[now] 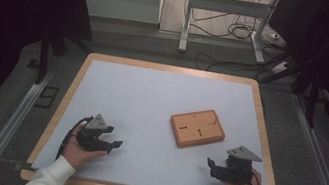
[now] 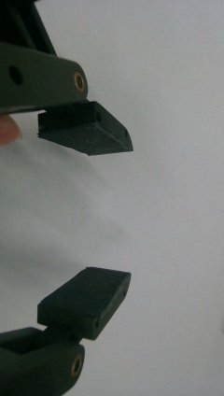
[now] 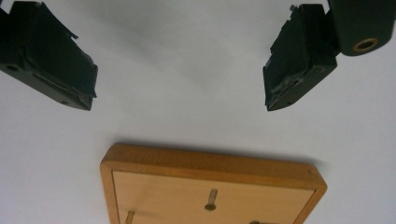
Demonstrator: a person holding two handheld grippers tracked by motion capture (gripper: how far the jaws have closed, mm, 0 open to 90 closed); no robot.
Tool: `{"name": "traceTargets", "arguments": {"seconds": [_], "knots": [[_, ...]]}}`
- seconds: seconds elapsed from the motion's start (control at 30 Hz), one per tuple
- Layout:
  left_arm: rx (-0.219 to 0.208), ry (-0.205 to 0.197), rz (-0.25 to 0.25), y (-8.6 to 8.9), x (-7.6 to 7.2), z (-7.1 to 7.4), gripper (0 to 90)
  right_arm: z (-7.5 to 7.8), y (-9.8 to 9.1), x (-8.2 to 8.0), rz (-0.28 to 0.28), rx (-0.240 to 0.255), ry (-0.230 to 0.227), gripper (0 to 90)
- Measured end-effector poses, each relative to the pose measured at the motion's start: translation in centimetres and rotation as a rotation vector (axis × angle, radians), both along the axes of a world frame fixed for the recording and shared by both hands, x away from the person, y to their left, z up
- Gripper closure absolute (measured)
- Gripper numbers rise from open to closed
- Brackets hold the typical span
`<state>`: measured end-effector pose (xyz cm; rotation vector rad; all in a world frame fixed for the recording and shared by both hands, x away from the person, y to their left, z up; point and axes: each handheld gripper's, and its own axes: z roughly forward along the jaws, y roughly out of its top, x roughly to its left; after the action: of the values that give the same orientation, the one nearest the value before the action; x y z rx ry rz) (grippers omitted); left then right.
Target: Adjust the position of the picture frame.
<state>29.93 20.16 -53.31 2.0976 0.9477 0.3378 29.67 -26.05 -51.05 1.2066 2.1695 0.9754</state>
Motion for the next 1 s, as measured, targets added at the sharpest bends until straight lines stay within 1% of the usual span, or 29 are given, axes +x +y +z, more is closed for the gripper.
{"name": "traceTargets", "arguments": {"seconds": [0.13,0.2,0.3,0.4,0.5,0.57,0.83,0.9,1.0], "knots": [[0.002,-0.006,0.01,-0.2,0.0,0.0,32.0,0.4,-0.7,-0.1,-0.011,0.043,-0.01,13.7],[0.002,-0.004,0.01,-0.2,0.0,0.0,31.9,0.3,-1.1,-0.2,-0.013,0.05,-0.008,14.6],[0.003,-0.007,0.011,-0.3,0.1,0.0,31.9,0.1,-1.3,-0.3,-0.011,0.032,-0.004,15.4],[0.012,-0.009,0.004,-0.2,0.0,0.0,31.9,0.2,-1.2,-0.3,-0.008,0.029,-0.008,15.5],[0.007,-0.008,-0.003,-0.2,0.0,-0.1,31.9,0.0,-0.9,-0.6,0.003,-0.005,-0.001,17.4],[0.01,-0.009,-0.009,-0.2,0.0,-0.1,31.9,-0.2,-0.8,-0.6,0.0,-0.015,0.003,17.7],[0.024,-0.007,-0.022,-0.4,0.1,-0.2,31.8,-0.1,-0.5,-0.2,-0.008,-0.009,-0.001,17.7],[0.029,-0.015,-0.031,-0.6,-0.1,-0.2,31.8,0.0,-0.4,-0.2,-0.011,-0.006,-0.001,17.7],[0.039,-0.016,-0.04,-0.7,0.0,-0.3,31.7,0.3,-0.2,-0.1,-0.01,-0.013,-0.011,17.7]]}}
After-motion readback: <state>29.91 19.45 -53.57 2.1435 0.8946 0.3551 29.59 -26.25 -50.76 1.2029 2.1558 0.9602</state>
